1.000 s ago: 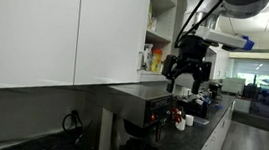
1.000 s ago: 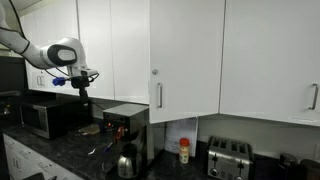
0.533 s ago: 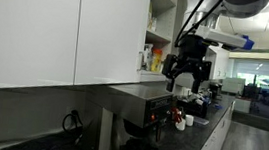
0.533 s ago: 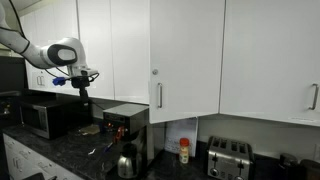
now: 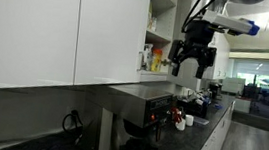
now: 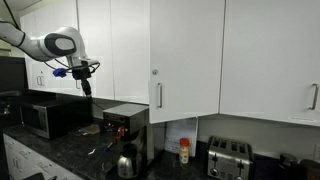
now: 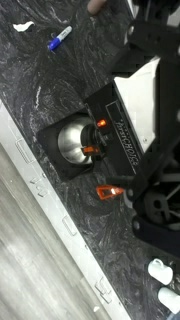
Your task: Close the top right cabinet door
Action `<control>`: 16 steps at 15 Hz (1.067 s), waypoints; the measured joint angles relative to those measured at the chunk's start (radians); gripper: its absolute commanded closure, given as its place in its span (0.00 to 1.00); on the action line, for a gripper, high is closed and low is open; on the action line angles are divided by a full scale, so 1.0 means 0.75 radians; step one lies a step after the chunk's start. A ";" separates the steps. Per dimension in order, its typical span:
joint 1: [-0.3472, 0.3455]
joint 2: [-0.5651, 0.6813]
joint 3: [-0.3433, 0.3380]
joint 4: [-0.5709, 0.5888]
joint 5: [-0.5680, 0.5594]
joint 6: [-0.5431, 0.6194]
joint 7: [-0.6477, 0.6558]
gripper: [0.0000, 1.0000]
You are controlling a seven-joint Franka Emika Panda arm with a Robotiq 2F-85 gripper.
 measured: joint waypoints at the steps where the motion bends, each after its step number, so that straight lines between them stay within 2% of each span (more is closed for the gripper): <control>1: -0.001 -0.022 -0.012 0.009 -0.018 -0.029 -0.005 0.00; 7: -0.049 -0.117 -0.114 0.048 -0.132 -0.143 -0.064 0.00; 16: -0.155 -0.199 -0.307 0.127 -0.139 -0.186 -0.236 0.00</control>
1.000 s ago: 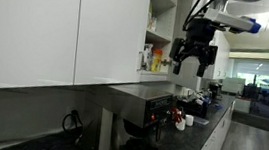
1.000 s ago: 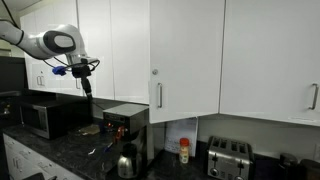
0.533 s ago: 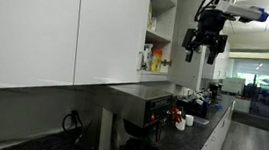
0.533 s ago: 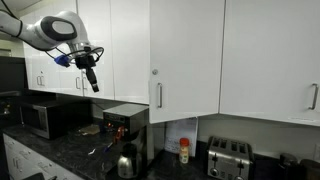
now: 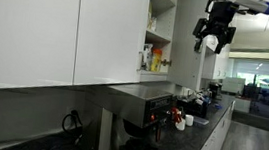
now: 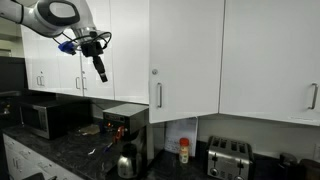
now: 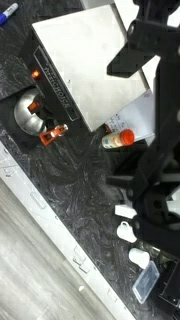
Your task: Close the top right cabinet door
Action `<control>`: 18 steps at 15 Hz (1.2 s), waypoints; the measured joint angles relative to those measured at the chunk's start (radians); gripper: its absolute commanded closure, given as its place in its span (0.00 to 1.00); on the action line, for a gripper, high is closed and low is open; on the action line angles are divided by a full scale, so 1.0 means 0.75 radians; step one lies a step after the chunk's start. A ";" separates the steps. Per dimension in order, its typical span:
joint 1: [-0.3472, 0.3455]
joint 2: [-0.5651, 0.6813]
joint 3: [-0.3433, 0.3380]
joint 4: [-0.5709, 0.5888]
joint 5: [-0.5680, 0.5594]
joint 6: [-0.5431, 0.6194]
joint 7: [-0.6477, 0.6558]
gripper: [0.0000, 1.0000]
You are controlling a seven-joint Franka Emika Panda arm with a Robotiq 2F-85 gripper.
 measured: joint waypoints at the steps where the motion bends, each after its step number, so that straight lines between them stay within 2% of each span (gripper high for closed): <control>1: -0.012 -0.006 -0.013 0.008 0.000 -0.001 -0.009 0.00; 9: -0.096 -0.045 -0.112 0.071 0.000 -0.036 -0.064 0.00; 18: -0.097 -0.049 -0.114 0.075 0.001 -0.040 -0.065 0.00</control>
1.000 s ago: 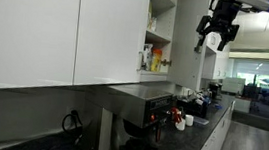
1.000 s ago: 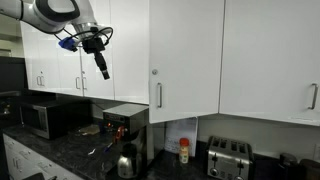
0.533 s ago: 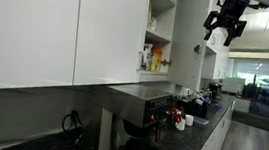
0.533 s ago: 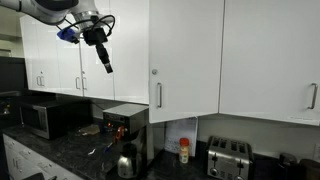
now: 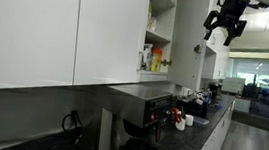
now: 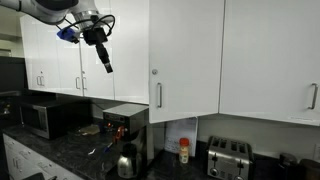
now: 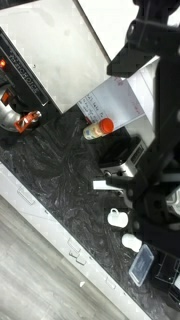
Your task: Close the top right cabinet door
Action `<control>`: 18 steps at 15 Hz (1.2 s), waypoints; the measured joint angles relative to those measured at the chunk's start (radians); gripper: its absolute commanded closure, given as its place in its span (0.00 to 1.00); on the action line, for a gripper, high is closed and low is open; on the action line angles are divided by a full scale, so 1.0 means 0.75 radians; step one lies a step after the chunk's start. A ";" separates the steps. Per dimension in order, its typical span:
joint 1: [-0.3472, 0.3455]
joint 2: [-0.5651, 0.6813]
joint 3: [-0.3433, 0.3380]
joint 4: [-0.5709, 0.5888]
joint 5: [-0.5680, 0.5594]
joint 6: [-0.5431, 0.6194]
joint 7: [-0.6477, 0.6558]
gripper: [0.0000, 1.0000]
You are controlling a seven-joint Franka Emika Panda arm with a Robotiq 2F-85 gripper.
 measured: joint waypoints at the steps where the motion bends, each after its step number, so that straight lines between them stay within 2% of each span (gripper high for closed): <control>1: 0.000 0.000 0.000 0.000 0.000 0.001 0.000 0.00; 6: -0.023 -0.001 -0.031 0.043 0.000 -0.001 -0.008 0.00; 13: -0.080 -0.001 -0.177 0.197 0.000 -0.042 -0.128 0.00; 18: -0.126 0.022 -0.260 0.281 0.000 -0.050 -0.142 0.00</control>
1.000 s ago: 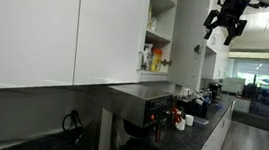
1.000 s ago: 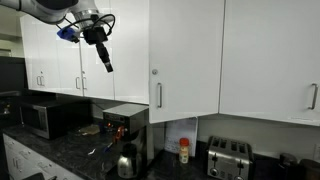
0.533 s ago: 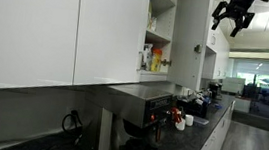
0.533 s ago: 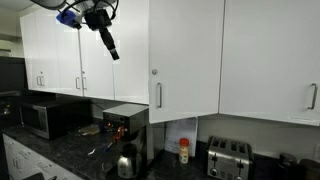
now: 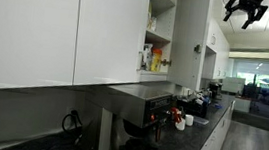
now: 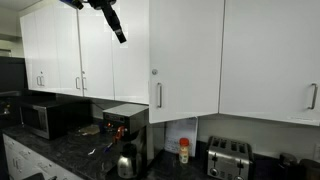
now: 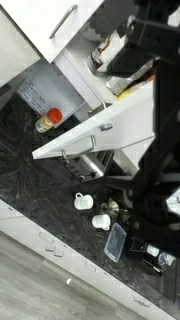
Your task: Close the top right cabinet door
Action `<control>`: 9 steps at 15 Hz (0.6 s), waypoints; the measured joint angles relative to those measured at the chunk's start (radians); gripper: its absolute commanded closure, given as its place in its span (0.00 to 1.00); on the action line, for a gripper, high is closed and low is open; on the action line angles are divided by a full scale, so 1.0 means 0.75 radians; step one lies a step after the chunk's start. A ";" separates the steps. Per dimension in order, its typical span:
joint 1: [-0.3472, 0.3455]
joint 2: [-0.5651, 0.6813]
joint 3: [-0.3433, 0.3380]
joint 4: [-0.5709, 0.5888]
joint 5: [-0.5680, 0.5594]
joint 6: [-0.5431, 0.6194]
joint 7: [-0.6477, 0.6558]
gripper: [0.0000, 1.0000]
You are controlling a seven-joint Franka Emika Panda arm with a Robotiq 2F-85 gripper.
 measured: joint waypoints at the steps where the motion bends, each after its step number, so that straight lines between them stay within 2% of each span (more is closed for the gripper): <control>1: -0.014 0.013 -0.016 0.010 0.000 0.003 0.001 0.00; 6: -0.091 0.126 -0.097 0.047 0.011 0.032 0.037 0.00; 9: -0.122 0.213 -0.144 0.069 0.088 0.042 0.102 0.00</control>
